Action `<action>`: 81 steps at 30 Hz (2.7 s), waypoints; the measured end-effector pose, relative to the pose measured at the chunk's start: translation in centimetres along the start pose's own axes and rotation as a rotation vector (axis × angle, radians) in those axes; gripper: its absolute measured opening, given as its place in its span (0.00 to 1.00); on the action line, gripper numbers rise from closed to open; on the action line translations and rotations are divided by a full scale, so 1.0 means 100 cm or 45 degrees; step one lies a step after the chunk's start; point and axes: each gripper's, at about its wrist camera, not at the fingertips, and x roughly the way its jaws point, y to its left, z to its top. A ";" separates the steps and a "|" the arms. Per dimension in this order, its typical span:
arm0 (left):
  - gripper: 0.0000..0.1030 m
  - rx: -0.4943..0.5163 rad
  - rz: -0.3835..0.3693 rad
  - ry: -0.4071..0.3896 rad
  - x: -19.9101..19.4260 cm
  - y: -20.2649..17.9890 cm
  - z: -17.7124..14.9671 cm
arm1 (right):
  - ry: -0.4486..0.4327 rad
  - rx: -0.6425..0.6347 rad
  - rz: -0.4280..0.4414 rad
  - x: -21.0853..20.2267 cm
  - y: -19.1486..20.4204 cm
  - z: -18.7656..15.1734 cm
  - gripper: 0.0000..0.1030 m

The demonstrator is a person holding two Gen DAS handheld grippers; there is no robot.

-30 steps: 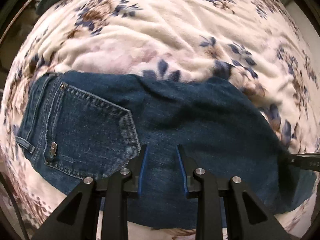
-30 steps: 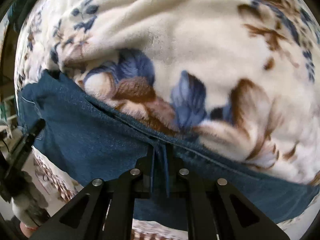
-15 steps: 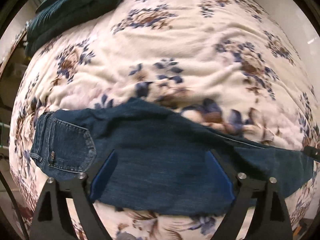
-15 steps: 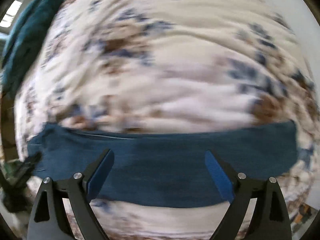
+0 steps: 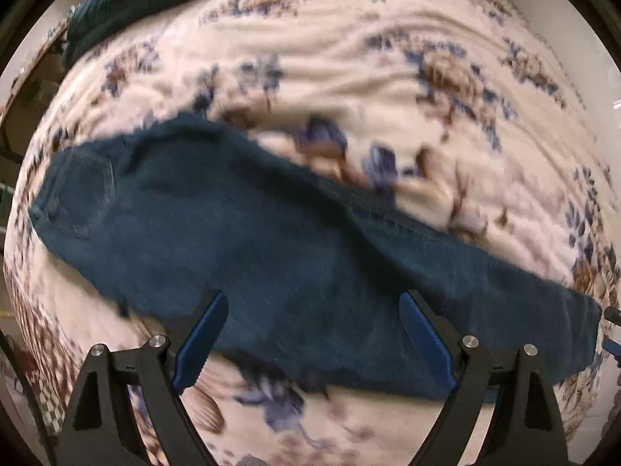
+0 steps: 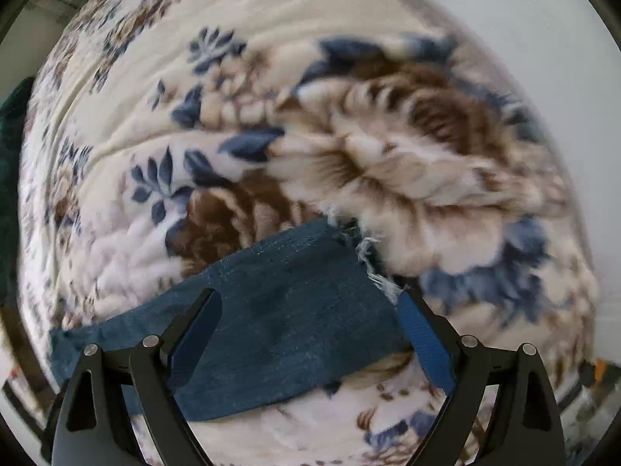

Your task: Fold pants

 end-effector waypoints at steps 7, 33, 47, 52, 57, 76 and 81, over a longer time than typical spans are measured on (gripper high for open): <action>0.88 -0.051 0.115 0.053 0.011 0.015 -0.029 | 0.028 -0.245 -0.245 0.029 0.004 -0.005 0.13; 0.88 -0.094 0.229 0.098 0.069 0.057 -0.014 | 0.292 -1.614 -0.194 0.108 0.319 -0.121 0.59; 0.88 -0.696 -0.351 0.222 0.047 0.124 -0.061 | 0.414 -1.058 0.032 0.089 0.298 -0.058 0.27; 0.60 -1.052 -0.702 0.336 0.079 0.115 -0.073 | 0.435 -1.003 0.018 0.094 0.304 -0.023 0.46; 0.14 -1.025 -0.642 0.327 0.088 0.089 -0.065 | 0.392 -1.119 0.014 0.085 0.312 -0.038 0.46; 0.10 -0.918 -0.551 0.275 0.082 0.090 -0.082 | 0.407 -1.702 0.045 0.106 0.402 -0.110 0.25; 0.10 -0.924 -0.556 0.283 0.083 0.090 -0.083 | 0.477 -1.788 0.055 0.117 0.420 -0.114 0.25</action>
